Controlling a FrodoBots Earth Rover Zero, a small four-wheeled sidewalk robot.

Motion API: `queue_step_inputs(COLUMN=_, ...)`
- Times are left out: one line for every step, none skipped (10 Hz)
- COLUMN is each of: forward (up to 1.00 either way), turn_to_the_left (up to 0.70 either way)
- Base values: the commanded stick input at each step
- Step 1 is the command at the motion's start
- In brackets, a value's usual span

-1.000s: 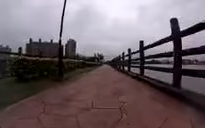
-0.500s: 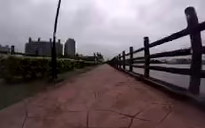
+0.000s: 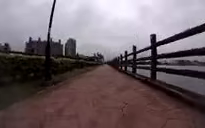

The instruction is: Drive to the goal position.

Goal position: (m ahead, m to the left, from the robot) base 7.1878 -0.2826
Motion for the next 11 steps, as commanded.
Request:
queue_step_inputs(forward=1.00, turn_to_the_left=0.00)
queue_step_inputs(forward=1.00, turn_to_the_left=0.00)
queue_step_inputs(forward=1.00, turn_to_the_left=0.00)
queue_step_inputs(forward=1.00, turn_to_the_left=0.00)
queue_step_inputs(forward=1.00, turn_to_the_left=0.00)
queue_step_inputs(forward=1.00, turn_to_the_left=0.00)
queue_step_inputs(forward=1.00, turn_to_the_left=0.00)
queue_step_inputs(forward=1.00, turn_to_the_left=0.00)
queue_step_inputs(forward=1.00, turn_to_the_left=0.00)
queue_step_inputs(forward=1.00, turn_to_the_left=0.00)
queue_step_inputs(forward=1.00, turn_to_the_left=0.00)
